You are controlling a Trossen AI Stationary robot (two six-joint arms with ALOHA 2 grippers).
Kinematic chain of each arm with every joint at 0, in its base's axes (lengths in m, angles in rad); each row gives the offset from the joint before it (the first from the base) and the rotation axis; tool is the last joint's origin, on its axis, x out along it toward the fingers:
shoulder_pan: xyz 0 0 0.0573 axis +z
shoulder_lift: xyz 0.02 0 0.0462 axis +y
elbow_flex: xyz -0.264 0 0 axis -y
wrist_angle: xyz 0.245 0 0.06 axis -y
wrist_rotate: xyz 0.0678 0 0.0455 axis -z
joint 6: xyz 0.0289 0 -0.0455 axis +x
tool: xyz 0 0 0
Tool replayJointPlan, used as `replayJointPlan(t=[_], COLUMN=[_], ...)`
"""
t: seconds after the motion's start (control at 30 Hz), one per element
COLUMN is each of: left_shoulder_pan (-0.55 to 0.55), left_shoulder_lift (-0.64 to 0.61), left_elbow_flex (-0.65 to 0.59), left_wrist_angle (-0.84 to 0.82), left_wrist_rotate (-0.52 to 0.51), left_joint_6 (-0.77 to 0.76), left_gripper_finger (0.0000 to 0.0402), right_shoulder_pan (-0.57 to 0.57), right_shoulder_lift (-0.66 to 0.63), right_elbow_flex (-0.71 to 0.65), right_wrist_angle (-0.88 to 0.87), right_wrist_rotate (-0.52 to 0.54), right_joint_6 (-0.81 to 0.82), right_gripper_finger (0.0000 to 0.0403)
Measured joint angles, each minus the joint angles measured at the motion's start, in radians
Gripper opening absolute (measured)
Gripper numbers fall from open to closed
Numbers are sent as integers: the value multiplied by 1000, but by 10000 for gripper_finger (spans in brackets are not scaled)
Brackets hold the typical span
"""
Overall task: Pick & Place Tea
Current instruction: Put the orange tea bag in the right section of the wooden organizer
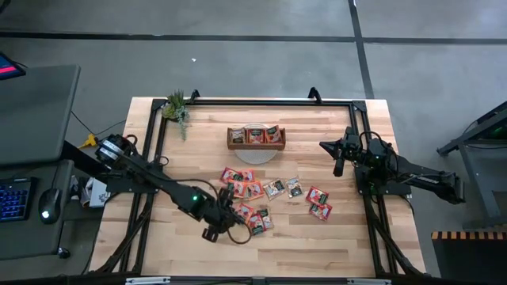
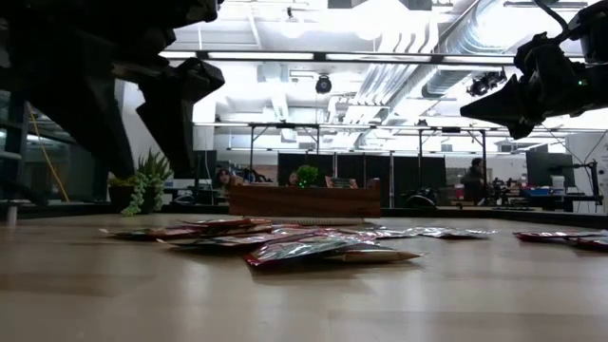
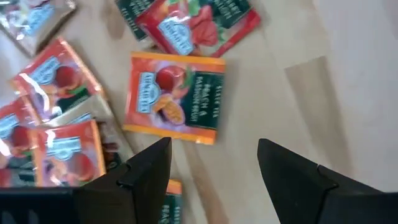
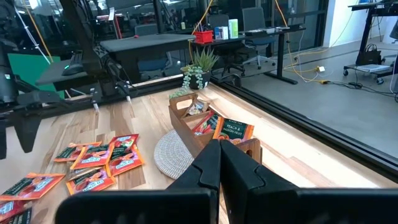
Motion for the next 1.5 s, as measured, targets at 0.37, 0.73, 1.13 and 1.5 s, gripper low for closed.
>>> replayJointPlan(t=[0.37, 0.73, 1.13, 1.5], left_shoulder_pan=[-3, 0, 0, -1], left_shoulder_lift=[72, 82, 135, 178], left_elbow_flex=[0, 0, 3, 5], left_wrist_angle=[72, 85, 120, 155], left_wrist_rotate=[-21, -77, -41, -100], left_joint_6=[40, 47, 66, 67], left_gripper_finger=[234, 234, 234, 234], right_shoulder_pan=[0, 0, 0, 0], right_shoulder_lift=[0, 0, 0, 0], right_elbow_flex=[0, 0, 0, 0], right_wrist_angle=[0, 0, 0, 0], right_wrist_rotate=[0, 0, 0, 0], right_joint_6=[0, 0, 0, 0], right_gripper_finger=[0, 0, 0, 0])
